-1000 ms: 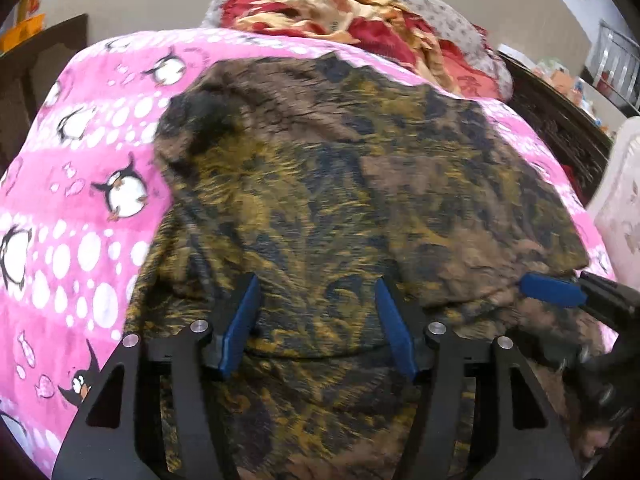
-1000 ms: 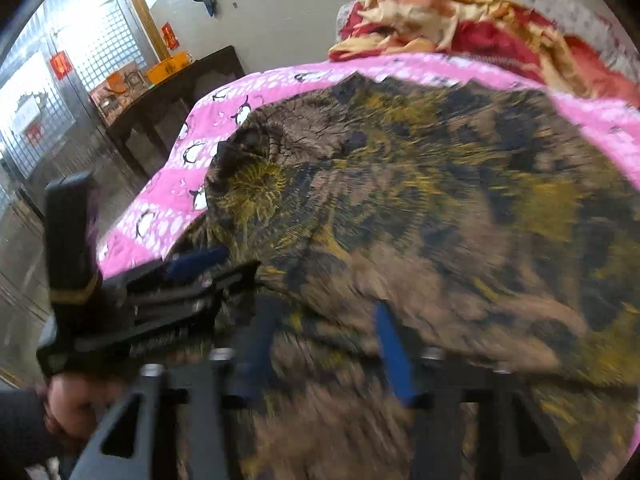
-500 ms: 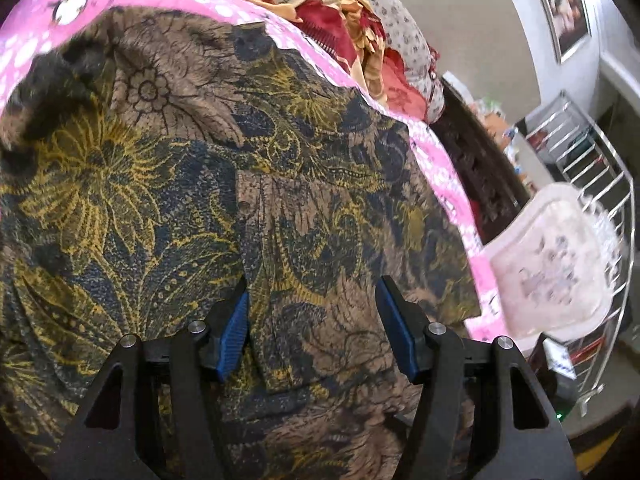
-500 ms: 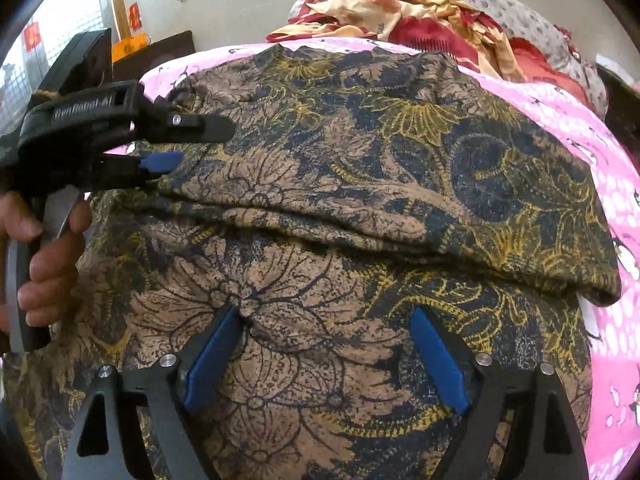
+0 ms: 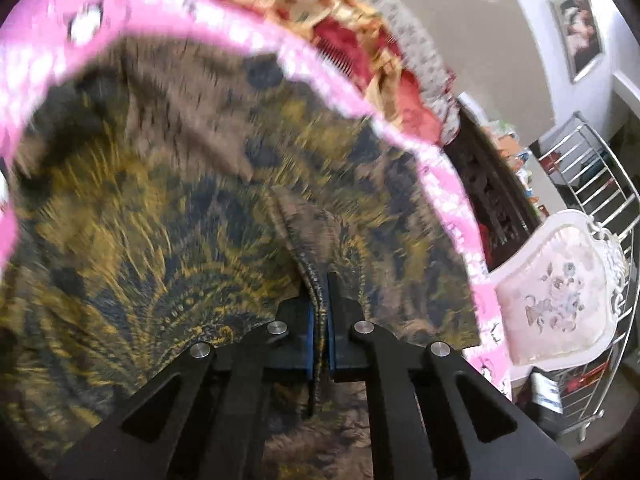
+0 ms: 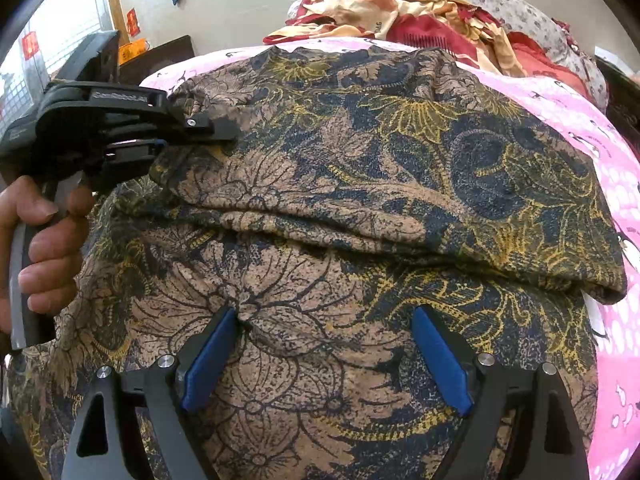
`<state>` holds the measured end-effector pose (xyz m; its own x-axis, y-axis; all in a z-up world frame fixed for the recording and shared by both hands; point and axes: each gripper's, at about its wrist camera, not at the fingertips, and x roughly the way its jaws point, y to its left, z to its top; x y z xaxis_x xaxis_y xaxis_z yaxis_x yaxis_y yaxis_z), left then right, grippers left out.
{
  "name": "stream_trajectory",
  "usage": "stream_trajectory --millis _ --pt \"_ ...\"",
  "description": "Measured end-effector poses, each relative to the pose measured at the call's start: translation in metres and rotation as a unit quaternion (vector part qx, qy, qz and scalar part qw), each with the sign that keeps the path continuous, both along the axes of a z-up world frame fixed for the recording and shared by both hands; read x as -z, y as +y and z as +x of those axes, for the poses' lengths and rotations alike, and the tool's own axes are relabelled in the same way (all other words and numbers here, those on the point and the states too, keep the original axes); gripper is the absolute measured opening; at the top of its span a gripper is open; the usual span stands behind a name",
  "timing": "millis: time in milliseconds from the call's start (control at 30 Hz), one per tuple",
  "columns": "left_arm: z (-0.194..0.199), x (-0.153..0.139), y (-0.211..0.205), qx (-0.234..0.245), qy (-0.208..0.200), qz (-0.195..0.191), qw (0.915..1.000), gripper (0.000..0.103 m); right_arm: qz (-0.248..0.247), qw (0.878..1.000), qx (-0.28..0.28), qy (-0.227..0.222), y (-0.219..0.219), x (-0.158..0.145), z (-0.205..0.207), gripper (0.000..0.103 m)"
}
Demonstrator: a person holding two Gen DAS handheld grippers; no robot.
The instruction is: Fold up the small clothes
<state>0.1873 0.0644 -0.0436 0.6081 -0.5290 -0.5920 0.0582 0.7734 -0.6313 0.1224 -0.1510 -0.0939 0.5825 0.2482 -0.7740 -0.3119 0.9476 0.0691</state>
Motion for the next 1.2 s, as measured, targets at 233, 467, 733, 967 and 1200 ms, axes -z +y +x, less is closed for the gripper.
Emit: stream_trajectory --millis 233,467,733,967,1200 --pt "-0.028 -0.053 0.051 -0.006 -0.063 0.064 0.9959 0.003 -0.003 1.000 0.000 -0.001 0.001 0.000 0.001 0.087" --pt "-0.026 -0.017 0.088 -0.049 -0.007 0.113 0.9924 0.003 -0.002 1.000 0.001 0.000 0.000 0.001 0.002 0.087" --pt "-0.026 0.010 0.085 -0.067 0.045 0.168 0.9826 0.008 -0.007 1.000 0.001 0.004 0.001 0.000 0.001 0.088" --pt "-0.056 -0.038 0.082 -0.118 -0.041 0.217 0.9681 0.013 0.003 1.000 -0.011 0.022 -0.010 -0.019 -0.027 0.056" --pt "-0.011 -0.015 0.034 -0.087 -0.016 0.247 0.9649 0.039 0.039 0.993 0.070 -0.085 -0.052 -0.076 0.010 0.017"
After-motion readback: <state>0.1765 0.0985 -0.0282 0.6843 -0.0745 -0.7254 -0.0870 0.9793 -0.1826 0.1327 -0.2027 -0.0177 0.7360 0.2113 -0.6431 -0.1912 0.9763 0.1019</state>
